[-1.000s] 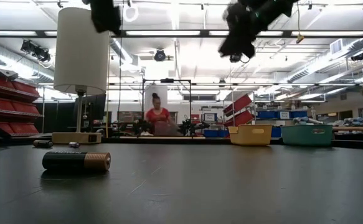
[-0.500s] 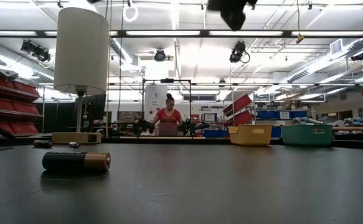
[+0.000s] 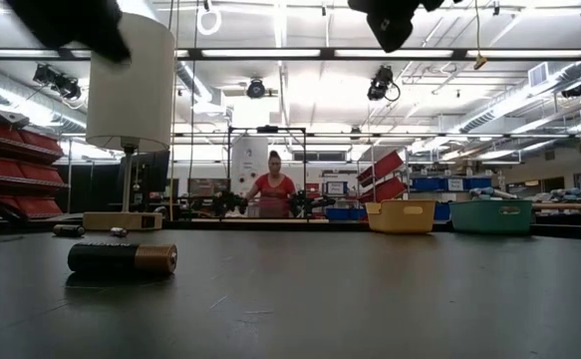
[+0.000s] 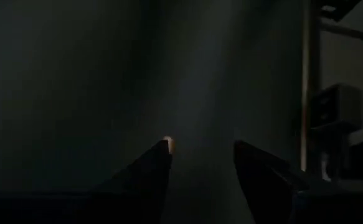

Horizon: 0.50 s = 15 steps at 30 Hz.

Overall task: Sort batteries
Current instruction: Put the bottom black battery into the yellow bin

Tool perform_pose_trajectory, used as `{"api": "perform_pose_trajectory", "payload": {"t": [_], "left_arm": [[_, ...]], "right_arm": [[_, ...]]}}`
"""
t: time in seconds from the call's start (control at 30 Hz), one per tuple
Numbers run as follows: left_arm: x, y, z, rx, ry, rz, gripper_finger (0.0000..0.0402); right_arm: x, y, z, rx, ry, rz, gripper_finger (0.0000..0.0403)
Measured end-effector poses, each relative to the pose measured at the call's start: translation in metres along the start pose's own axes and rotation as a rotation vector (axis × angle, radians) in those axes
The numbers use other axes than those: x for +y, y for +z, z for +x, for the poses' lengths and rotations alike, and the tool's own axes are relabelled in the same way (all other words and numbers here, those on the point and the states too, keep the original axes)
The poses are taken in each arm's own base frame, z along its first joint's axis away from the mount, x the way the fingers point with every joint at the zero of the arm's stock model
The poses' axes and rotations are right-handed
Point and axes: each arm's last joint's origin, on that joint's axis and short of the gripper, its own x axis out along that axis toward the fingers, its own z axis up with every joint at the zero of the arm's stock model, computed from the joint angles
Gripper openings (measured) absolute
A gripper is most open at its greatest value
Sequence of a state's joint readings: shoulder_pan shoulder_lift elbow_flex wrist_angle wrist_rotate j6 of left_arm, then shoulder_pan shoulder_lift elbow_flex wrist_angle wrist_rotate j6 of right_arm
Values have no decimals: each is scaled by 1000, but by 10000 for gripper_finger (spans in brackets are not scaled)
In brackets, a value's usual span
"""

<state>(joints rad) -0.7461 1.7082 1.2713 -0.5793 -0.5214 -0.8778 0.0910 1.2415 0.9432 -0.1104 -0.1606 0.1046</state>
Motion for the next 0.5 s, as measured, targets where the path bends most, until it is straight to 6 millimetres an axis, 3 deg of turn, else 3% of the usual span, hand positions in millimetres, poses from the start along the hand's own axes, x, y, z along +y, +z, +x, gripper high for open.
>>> {"api": "perform_pose_trajectory", "payload": {"t": [0.3,0.5], "left_arm": [[-3,-47,38,-103,34,-25,173],[5,-59,53,-158,73,-55,173]], "right_arm": [[-3,3,0,-33,-40,-57,143],[-3,4,0,-40,-44,-32,156]]}}
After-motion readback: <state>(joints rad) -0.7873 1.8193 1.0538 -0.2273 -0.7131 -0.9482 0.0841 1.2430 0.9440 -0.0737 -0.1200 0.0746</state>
